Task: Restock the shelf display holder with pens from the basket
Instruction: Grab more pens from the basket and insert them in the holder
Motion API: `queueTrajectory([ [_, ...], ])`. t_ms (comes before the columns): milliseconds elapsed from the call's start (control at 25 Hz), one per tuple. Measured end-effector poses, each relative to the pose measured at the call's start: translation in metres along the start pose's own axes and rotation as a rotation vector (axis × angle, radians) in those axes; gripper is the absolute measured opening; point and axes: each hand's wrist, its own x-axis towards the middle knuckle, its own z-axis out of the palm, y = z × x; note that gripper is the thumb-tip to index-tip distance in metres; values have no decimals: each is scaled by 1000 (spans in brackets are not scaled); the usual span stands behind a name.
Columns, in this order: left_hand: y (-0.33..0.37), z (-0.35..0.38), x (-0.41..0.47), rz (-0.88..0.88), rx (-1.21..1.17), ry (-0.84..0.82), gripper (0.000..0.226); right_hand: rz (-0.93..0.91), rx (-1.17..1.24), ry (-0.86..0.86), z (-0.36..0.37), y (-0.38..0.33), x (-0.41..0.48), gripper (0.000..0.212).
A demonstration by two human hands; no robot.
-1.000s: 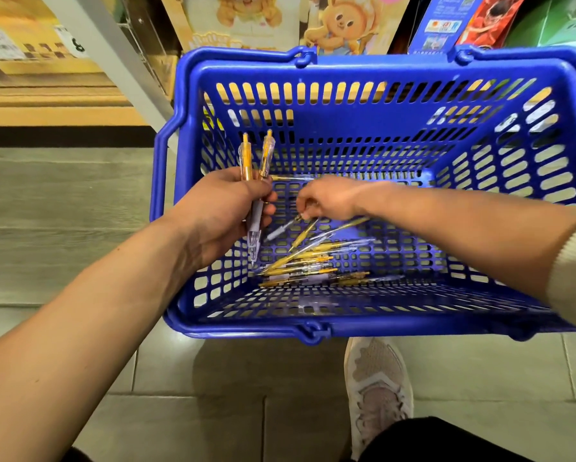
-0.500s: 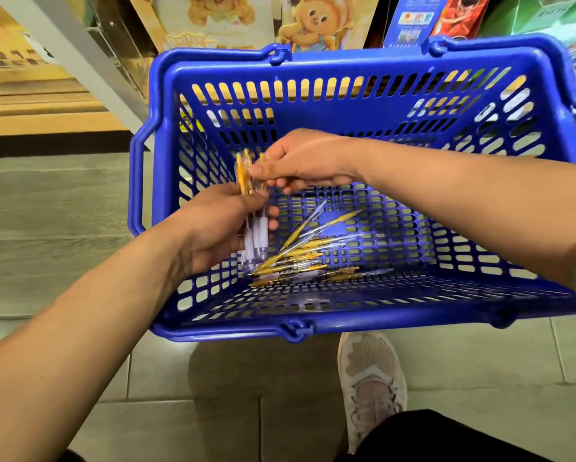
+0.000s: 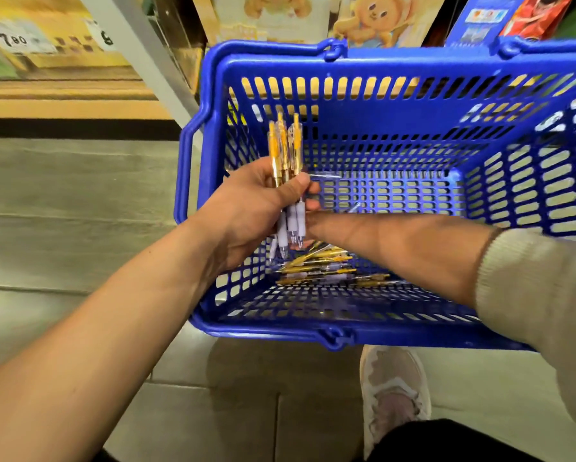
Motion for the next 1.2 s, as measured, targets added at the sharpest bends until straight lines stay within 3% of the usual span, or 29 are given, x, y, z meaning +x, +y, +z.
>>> queueTrajectory([
  [160, -3, -3, 2, -36, -51, 22, 6, 40, 123, 18, -1, -8, 0, 50],
  [240, -3, -5, 4, -61, -52, 35, 6, 28, 237, 75, 0, -3, 15, 42],
  [320, -4, -6, 7, -87, -9, 82, 8, -4, 221, 133, -8, -2, 25, 17],
  [400, -11, -5, 15, -116, 171, 172, 13, 65, 126, 89, -28, -4, 25, 24],
  [520, -20, -5, 26, -135, 507, 311, 11, 33, 254, 64, -61, 1, 12, 20],
  [600, -19, 0, 29, -134, 468, 278, 6, -11, 313, 55, -70, 5, 1, 18],
  [680, -17, 7, 30, -173, 223, 183, 10, -51, 283, 52, -70, 5, -6, 24],
  [800, -15, 13, 32, -215, 26, 95, 28, -77, 190, 52, -70, 5, -13, 19],
  [880, -14, 11, 33, -227, 23, 73, 37, -97, 230, 19, -70, 7, -20, 19],
  [1040, -11, 10, 31, -151, 243, 52, 12, -159, 514, -30, -60, 23, -26, 22],
  [1120, -10, 7, 30, -129, 278, 85, 11, -71, 337, 49, -58, 37, -24, 26],
  [1200, -7, 4, 30, -107, 234, 103, 9, 53, -282, 56, -47, 54, -25, 22],
])
